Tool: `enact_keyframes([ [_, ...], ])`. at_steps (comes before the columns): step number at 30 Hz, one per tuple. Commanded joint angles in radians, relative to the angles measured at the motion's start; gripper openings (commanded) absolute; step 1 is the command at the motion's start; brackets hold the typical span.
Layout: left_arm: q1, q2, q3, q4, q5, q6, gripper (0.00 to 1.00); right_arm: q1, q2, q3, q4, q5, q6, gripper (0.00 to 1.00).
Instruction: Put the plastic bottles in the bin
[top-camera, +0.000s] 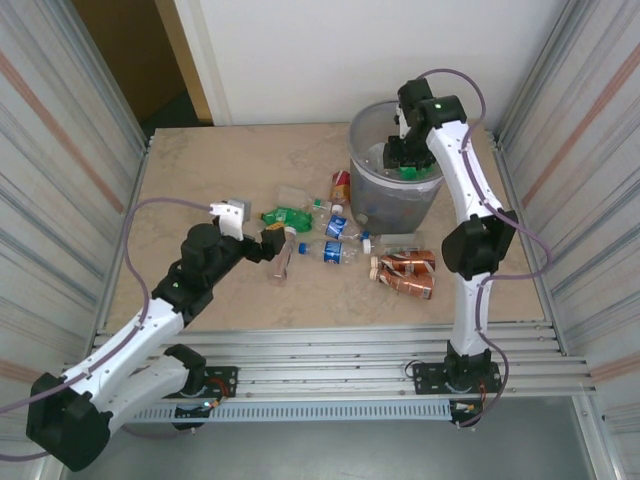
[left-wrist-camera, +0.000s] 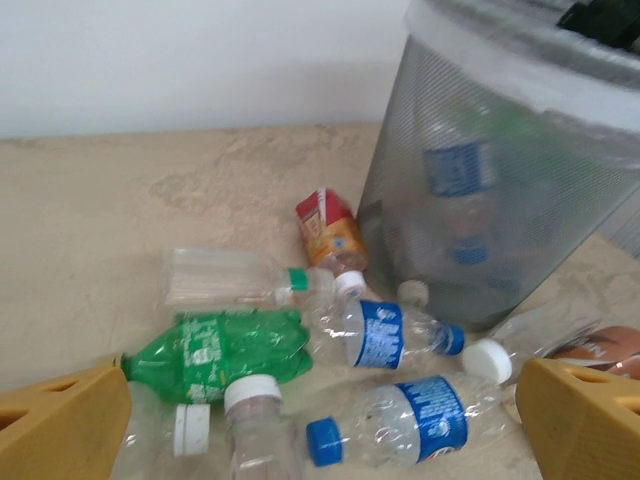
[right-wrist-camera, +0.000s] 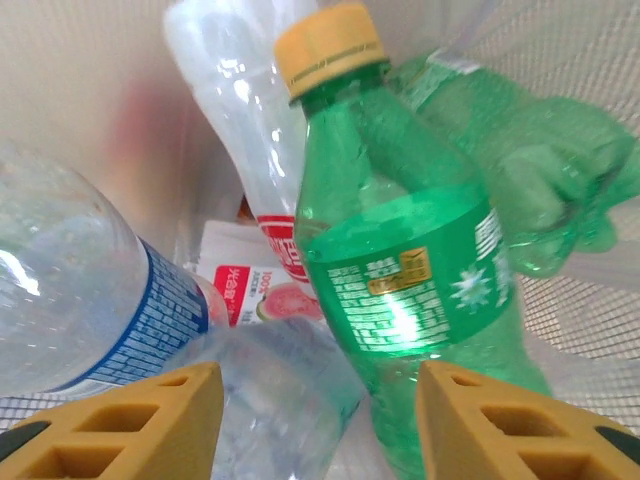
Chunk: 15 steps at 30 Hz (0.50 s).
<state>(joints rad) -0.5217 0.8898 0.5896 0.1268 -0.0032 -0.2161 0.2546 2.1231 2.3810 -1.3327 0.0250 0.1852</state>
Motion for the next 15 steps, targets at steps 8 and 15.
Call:
enact_keyframes([
  [8,0.080,0.115,0.142,-0.226,-0.101,-0.140,0.99,-0.005,-0.161,0.032,0.028,-0.005,0.020,0.61],
  [15,0.228,0.254,0.240,-0.365,-0.051,-0.286,0.99,-0.004,-0.290,-0.014,0.083,-0.003,0.043,0.71],
])
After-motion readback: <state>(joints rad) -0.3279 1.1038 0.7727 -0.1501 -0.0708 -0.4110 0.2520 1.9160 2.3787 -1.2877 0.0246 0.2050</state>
